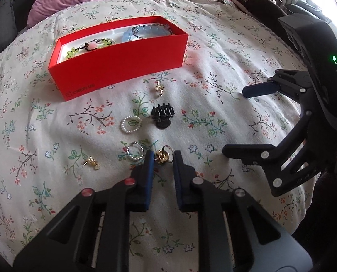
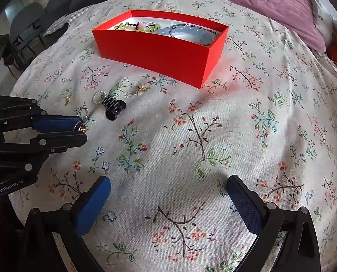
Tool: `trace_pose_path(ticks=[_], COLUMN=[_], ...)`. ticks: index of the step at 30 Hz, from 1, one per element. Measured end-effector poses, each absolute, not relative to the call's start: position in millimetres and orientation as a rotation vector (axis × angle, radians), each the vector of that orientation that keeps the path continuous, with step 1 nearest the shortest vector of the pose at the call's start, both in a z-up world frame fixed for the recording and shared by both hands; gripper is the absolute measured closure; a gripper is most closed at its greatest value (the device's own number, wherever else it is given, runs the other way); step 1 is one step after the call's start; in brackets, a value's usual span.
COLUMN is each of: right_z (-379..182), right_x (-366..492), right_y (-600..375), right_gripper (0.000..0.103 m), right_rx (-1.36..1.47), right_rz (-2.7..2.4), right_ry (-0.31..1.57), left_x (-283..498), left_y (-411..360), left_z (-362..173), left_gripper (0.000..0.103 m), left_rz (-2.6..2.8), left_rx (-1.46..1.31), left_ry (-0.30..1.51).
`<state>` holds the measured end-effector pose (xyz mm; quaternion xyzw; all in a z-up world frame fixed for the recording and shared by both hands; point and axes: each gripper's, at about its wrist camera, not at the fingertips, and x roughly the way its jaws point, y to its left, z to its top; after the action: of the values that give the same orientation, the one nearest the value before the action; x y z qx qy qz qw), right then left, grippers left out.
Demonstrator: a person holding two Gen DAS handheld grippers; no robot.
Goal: Organize jewelry
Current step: 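Grasp a gold earring with the left tool while the right tool grasps the black hair clip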
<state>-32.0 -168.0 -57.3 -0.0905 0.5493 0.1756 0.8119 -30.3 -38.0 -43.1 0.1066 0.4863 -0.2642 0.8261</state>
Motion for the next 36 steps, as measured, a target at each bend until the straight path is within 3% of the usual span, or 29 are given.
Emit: trace_pose_path(ticks=[5, 10, 14, 22, 36], right_z=[-52.8, -50.5, -53.1, -53.6, -54.8], right_x=[-30.6, -24.1, -17.2, -4.1, 7.7], right_y=[-149.2, -131.3, -120.6, -107.3, -96.5], right_gripper=[0.007, 0.028, 0.032, 0.052, 0.077], right_rx=[-0.191, -0.184, -0.182, -0.173, -0.158], right_rz=[0.437, 0.463, 0.467, 0.477, 0.495], right_ry=[1.141, 1.119, 1.114, 1.104, 1.118], left_x=[-36.9, -36.1, -35.6, -34.7, -33.0], left_y=[-26.7, -12.0, -5.1, 5.1, 10.2], left_z=[-34.5, -31.9, -32.1, -31.9, -32.5], left_gripper=[0.085, 0.085, 0.085, 0.085, 0.085], left_rz=[-0.555, -0.524, -0.508, -0.481, -0.458], left_rx=[0.229, 0.213, 0.21, 0.198, 0.177], left_ry=[1.019, 1.031, 1.036, 1.04, 1.052])
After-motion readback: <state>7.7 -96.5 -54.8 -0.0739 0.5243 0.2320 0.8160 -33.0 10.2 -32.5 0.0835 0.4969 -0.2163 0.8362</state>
